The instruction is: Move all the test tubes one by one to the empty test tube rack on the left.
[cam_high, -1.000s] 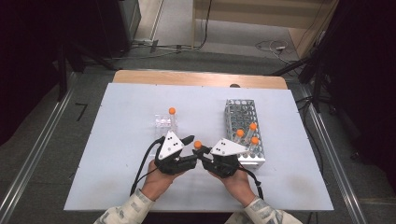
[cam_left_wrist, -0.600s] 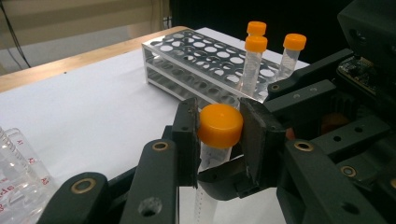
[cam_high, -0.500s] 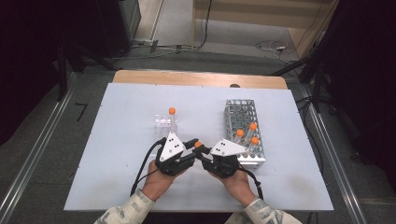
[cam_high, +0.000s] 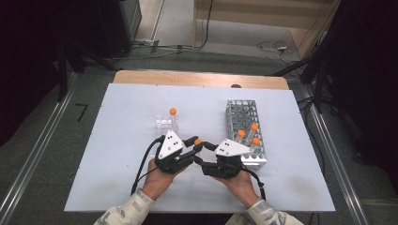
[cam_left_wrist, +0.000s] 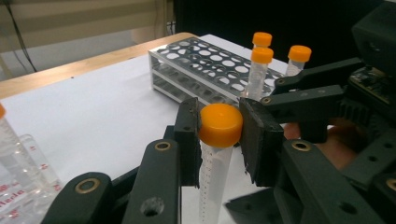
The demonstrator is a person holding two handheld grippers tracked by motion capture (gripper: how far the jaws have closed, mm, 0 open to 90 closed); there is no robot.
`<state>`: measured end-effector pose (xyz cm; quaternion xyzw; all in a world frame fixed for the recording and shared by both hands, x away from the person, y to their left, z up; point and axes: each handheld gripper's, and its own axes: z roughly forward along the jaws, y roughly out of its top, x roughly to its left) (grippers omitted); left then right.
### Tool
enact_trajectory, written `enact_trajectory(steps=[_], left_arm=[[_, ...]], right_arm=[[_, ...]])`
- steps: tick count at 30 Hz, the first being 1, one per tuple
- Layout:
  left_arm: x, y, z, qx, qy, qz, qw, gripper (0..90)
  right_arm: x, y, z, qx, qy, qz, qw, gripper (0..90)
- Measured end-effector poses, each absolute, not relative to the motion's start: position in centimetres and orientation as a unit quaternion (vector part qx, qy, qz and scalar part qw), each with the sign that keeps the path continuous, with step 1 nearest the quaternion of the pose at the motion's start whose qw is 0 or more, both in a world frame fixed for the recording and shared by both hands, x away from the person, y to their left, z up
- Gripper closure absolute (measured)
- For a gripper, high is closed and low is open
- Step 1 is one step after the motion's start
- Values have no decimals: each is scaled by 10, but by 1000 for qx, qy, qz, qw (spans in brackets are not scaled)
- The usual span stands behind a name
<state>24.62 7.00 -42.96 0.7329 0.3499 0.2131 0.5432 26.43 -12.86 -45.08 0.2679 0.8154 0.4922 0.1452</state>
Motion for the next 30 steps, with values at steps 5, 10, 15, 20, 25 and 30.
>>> enact_trajectory(steps=[5, 10, 15, 20, 25, 30], left_arm=[[254, 80, -421, 721, 366, 215, 547, 708], [260, 90, -410, 707, 377, 227, 554, 708], [266, 98, -402, 697, 384, 236, 557, 708], [273, 105, -399, 695, 394, 244, 549, 708], [277, 111, -396, 689, 401, 250, 550, 708], [283, 114, -392, 686, 407, 263, 543, 708]], right_arm=[[263, -140, -445, 275, 806, 502, 150, 327], [261, -144, -442, 277, 803, 505, 152, 327], [261, -143, -442, 277, 802, 507, 152, 327], [260, -143, -442, 277, 803, 506, 152, 327], [261, -143, -443, 278, 803, 505, 152, 327], [261, -143, -443, 279, 803, 504, 152, 327]])
